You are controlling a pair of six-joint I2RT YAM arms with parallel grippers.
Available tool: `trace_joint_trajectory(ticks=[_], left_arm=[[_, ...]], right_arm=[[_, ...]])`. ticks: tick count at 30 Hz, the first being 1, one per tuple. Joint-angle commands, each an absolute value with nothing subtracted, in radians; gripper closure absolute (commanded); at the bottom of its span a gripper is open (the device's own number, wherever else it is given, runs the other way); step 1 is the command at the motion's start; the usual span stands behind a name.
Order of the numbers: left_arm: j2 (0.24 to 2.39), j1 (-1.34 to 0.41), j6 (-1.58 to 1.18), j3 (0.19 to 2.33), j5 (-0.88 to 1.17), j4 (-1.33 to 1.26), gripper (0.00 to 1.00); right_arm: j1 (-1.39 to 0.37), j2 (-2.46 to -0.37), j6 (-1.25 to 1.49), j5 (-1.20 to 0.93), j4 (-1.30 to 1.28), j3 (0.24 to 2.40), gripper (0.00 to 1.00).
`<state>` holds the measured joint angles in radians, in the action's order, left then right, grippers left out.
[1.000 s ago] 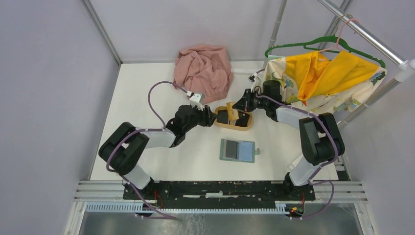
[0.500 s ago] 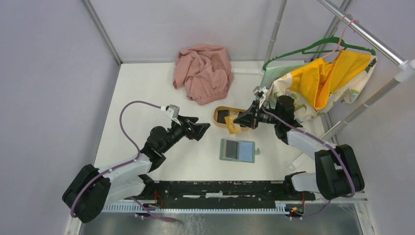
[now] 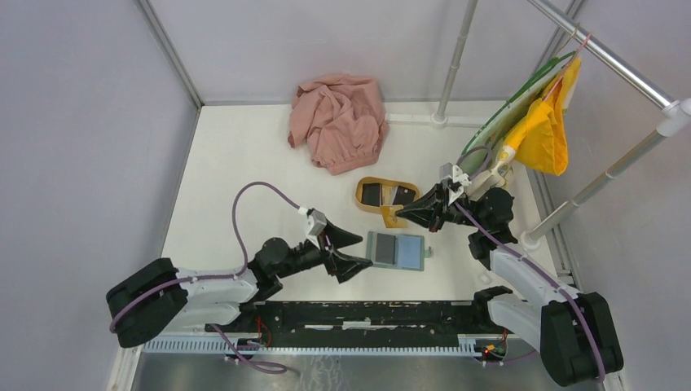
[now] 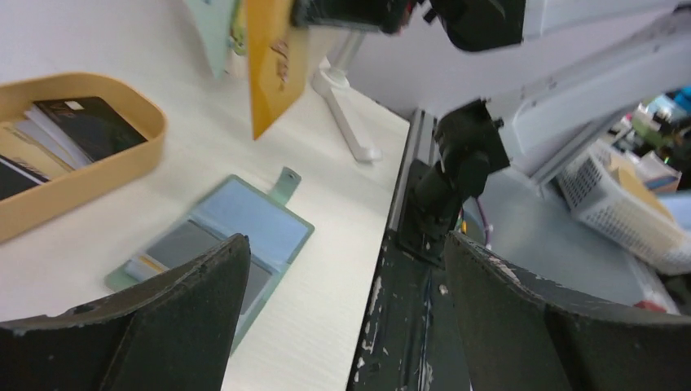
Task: Put the credit cards into the card holder
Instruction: Pick up the credit card from the storage box.
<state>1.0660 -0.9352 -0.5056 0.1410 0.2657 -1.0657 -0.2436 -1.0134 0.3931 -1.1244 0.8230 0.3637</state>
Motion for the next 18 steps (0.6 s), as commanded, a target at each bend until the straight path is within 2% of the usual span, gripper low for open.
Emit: trace_joint_trajectory(ticks=[1, 6, 10, 18], left_arm=[[1.177, -1.025, -0.278, 0.163, 0.152, -1.265, 0.06], [1.371, -1.026, -0.238, 0.161, 0.158, -1.510, 0.08], [1.487, -1.026, -0.243, 0.179, 0.194, -1.665, 0.14], [1.559, -1.026, -0.271, 0.216, 0.239, -1.725, 0.29]], right_arm=[[-0.266, -1.003, 0.405, -1.170, 0.933, 0.354, 1.00], [-0.327, -1.003, 0.353, -1.229, 0.922, 0.354, 1.00], [-0.356, -1.011, 0.297, -1.254, 0.877, 0.361, 1.00], [-0.381, -1.028, 0.201, -1.271, 0.782, 0.375, 1.00]])
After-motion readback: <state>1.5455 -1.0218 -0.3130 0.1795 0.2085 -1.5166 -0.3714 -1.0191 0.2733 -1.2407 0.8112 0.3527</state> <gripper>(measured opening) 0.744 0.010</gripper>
